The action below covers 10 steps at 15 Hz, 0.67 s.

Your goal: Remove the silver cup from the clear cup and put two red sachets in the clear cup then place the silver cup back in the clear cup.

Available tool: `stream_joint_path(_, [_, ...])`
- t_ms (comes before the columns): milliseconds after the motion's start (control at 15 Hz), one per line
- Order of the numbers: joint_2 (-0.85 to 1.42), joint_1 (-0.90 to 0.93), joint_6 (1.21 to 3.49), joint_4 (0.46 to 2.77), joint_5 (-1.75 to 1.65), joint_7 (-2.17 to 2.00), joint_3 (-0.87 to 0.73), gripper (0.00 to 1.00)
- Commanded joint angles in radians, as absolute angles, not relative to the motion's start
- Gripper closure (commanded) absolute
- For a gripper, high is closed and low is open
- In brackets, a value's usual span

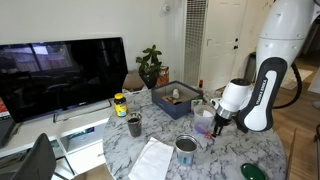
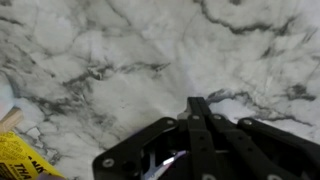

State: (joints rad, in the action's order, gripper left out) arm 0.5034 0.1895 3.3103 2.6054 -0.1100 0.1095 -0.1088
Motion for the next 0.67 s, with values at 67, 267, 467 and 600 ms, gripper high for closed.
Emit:
stream_joint_path(67, [0.268,0.262,3.078,2.724,-0.16,0.197,-0.183,1.0])
stream_joint_path(267, [0.107,0.253,2.842,2.764,-0.275,0.211,-0.175,1.0])
stream_joint_path(467, [-0.057,0.205,2.714,2.78,-0.419,0.135,-0.127,1.0])
stream_joint_path(600, [-0.14,0.168,2.667,2.771,-0.446,0.082,-0.08,1.0])
